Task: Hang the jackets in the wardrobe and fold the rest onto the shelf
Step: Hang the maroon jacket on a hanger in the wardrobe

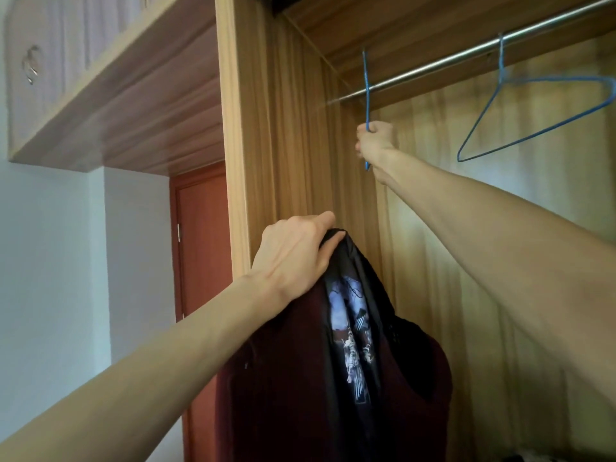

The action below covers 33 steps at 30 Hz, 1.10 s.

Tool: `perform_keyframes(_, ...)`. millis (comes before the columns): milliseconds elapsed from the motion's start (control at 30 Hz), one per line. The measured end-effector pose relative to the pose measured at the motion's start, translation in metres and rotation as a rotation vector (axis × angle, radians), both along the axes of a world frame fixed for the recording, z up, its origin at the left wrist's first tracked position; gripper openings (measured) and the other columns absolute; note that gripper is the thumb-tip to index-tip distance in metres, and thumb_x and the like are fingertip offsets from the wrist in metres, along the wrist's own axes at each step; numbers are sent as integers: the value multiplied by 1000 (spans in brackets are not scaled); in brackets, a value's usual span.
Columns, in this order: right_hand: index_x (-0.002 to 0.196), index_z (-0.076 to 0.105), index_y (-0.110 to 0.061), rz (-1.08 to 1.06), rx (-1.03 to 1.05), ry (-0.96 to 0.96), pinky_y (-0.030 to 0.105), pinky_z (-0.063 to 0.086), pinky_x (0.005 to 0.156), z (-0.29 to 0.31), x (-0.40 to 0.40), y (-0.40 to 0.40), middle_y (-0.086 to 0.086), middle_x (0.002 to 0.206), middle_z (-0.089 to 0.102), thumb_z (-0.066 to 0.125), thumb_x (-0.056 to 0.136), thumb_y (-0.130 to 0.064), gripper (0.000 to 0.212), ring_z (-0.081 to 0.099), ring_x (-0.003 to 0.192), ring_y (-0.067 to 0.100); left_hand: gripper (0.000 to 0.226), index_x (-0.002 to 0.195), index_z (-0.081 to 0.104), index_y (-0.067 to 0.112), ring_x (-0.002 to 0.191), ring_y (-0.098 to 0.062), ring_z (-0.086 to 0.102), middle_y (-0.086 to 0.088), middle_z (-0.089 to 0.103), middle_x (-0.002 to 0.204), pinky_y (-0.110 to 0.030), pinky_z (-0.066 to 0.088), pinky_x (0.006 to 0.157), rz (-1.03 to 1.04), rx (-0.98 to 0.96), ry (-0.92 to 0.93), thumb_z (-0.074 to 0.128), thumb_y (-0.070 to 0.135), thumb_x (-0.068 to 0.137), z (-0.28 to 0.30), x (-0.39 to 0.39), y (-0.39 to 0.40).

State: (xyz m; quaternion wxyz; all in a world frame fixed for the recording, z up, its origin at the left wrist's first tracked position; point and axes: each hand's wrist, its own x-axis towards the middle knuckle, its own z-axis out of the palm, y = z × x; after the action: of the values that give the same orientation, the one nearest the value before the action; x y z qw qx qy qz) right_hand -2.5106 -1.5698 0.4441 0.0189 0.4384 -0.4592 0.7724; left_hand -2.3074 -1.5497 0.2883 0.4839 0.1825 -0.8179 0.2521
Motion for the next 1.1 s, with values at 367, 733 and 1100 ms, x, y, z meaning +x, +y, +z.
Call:
perform_keyframes(367, 65, 45, -21, -1, 179, 24, 26, 35, 49, -122, -20, 37, -2, 58, 44, 62, 101, -39, 43, 40, 43, 13, 40, 70, 56, 24, 66, -18, 60, 4, 60, 65, -39, 51, 66, -267, 556, 189, 61, 45, 103, -48, 23, 14)
perform_keyframes(733, 88, 64, -16, 114, 230, 118, 13, 19, 35, -234, 17, 169, -16, 49, 30, 43, 111, -35, 37, 24, 37, 1, 44, 72, 55, 3, 64, -3, 42, 6, 48, 66, -16, 38, 64, -511, 756, 229, 65, 32, 103, -90, 95, 53)
perform_keyframes(1100, 73, 63, -13, 717, 413, 18, 9, 16, 36, -330, 68, 281, -13, 55, 16, 78, 83, -54, 44, 13, 42, 3, 41, 77, 54, 0, 69, -12, 38, -2, 45, 71, -27, 35, 66, -477, 911, 160, 62, 28, 106, -133, 199, 92)
